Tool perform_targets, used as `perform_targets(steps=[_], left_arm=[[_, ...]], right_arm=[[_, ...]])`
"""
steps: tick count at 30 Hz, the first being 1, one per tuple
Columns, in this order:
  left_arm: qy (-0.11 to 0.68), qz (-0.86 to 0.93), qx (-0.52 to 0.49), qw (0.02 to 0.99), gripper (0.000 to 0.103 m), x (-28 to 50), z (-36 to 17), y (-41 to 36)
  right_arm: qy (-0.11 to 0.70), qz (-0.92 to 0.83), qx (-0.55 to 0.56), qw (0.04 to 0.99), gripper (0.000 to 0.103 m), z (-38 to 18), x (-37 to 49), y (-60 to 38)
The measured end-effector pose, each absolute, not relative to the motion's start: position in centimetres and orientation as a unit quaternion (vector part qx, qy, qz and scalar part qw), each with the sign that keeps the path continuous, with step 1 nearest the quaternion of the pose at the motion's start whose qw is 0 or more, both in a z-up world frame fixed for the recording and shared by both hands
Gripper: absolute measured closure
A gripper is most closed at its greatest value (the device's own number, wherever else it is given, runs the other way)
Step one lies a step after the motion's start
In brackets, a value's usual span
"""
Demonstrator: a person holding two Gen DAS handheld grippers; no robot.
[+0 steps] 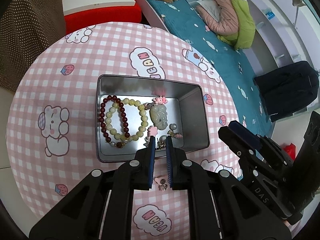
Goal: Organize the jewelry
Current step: 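Carry both earrings into the grey tray and open both grippers, then move both grippers to the pink heart charm and silver chain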
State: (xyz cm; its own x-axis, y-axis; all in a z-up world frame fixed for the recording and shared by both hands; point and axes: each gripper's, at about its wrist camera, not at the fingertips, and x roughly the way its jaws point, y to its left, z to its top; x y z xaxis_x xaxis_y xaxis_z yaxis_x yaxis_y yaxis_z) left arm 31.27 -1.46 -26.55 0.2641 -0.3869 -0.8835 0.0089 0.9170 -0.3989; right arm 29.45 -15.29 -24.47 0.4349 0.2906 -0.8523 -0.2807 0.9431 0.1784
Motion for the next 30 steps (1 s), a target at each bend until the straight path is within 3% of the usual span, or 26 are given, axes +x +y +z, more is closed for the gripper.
perform_targets(steps=[4, 21, 25, 28, 30], left_arm=[[0.596, -0.129, -0.156, 0.777, 0.082, 31.1, -26.5, -1.6], [0.587, -0.128, -0.139, 0.787, 0.081, 28.1, -25.2, -1.8], [0.586, -0.13, -0.139, 0.787, 0.076, 27.4, -25.1, -2.0], [0.59, -0.135, -0.137, 0.784, 0.059, 26.8, -25.4, -2.4], [0.599, -0.14, -0.138, 0.776, 0.059, 26.5, -25.9, -2.8]], right_arm=[[0.505, 0.155, 0.008, 0.849, 0.065, -24.4, 29.1, -15.9], [0.505, 0.135, 0.015, 0.853, 0.058, -24.2, 26.4, -16.9], [0.507, 0.134, 0.015, 0.851, 0.058, -24.4, 25.7, -16.9], [0.512, 0.132, 0.016, 0.849, 0.058, -24.7, 25.2, -17.1], [0.515, 0.131, 0.017, 0.847, 0.058, -24.9, 24.9, -17.2]])
